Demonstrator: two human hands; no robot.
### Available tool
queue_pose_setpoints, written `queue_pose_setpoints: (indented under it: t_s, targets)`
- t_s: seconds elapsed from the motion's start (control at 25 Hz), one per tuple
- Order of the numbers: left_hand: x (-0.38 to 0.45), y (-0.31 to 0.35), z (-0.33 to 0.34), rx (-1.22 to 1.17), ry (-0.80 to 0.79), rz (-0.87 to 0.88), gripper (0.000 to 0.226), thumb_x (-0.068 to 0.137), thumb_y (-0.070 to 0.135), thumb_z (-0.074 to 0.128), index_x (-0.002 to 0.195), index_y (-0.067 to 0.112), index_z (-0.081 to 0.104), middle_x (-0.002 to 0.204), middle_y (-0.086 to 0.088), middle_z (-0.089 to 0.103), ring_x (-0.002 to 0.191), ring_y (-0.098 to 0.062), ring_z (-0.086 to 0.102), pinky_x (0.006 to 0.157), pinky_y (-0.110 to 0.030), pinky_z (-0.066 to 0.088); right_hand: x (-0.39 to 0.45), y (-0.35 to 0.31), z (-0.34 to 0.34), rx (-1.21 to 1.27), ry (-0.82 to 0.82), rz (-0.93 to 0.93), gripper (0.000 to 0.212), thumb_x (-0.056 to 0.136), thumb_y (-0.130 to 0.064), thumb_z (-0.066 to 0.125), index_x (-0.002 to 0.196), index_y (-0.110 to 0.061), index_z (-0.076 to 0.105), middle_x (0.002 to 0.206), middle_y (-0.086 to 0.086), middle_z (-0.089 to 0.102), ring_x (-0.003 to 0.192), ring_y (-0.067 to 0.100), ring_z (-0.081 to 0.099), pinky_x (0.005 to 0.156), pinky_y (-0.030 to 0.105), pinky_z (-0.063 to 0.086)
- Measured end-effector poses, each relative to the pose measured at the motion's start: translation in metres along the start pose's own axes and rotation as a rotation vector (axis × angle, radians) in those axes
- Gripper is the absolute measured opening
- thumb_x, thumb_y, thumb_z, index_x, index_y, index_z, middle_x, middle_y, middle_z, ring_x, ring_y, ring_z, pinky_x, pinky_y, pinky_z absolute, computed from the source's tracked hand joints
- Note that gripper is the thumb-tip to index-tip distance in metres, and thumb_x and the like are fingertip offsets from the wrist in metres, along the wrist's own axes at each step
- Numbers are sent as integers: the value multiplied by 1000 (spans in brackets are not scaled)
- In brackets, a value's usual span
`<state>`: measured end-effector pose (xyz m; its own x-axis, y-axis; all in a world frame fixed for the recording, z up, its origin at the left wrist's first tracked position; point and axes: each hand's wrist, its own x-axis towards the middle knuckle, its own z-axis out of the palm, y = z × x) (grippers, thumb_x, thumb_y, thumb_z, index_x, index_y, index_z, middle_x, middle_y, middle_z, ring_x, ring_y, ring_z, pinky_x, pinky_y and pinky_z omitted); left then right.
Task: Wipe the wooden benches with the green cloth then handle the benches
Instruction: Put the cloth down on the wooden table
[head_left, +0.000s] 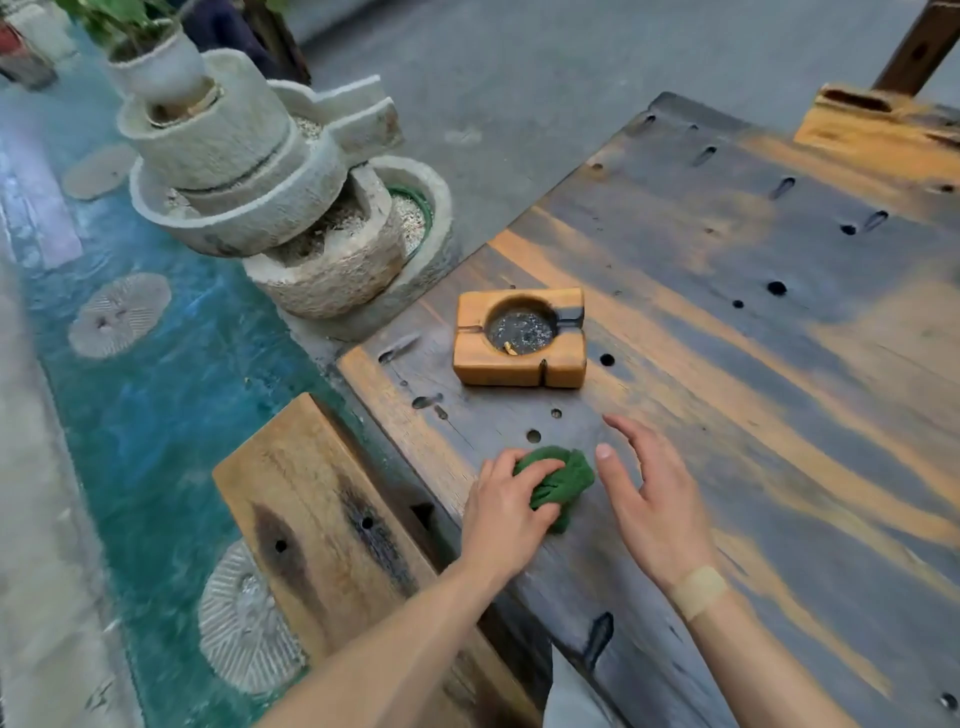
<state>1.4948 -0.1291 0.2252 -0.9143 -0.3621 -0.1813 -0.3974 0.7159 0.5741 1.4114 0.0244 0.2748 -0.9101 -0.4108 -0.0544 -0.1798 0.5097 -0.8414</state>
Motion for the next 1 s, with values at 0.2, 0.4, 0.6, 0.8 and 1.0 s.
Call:
queue_pose_setpoints:
  t_s: [0.2, 0.4, 0.6, 0.8, 1.0]
  targets:
    - [8, 0, -8, 124, -10, 43, 60, 88, 53, 60, 145, 42, 44, 146, 7, 43, 136, -19, 39, 110, -44, 38, 35, 6, 12, -58, -69, 16, 55, 95, -60, 35, 137, -29, 53, 138, -8, 55, 131, 11, 47, 107, 31, 37]
    - [6, -13, -60, 72, 172, 182, 62, 87, 58, 62, 144, 39, 46, 151, 5, 43, 141, -18, 39, 112, -48, 38, 37, -40, 28, -162, -58, -80, 54, 93, -57, 37, 139, -31, 50, 140, -8, 52, 132, 13, 46, 108, 35, 37]
    - [-49, -55, -155, 11, 339, 286, 72, 91, 72, 47, 155, 45, 30, 166, 5, 27, 154, -20, 22, 121, -57, 21, -4, -129, 47, -287, 44, -315, 54, 95, -51, 45, 140, -21, 53, 141, -3, 52, 133, 18, 47, 111, 45, 39]
    - [-140, -104, -261, 21, 427, 421, 76, 89, 74, 47, 156, 40, 32, 168, 3, 24, 157, -21, 14, 123, -53, 9, -105, -228, 73, -463, 167, -428, 55, 97, -50, 46, 140, -18, 54, 143, 1, 51, 135, 22, 46, 111, 45, 38]
    - [-208, -123, -318, -36, 333, 490, 73, 90, 77, 40, 155, 43, 31, 166, 7, 27, 156, -17, 14, 121, -61, 18, -183, -292, 73, -494, 262, -389, 54, 96, -49, 48, 140, -18, 54, 142, 2, 52, 134, 23, 47, 111, 42, 37]
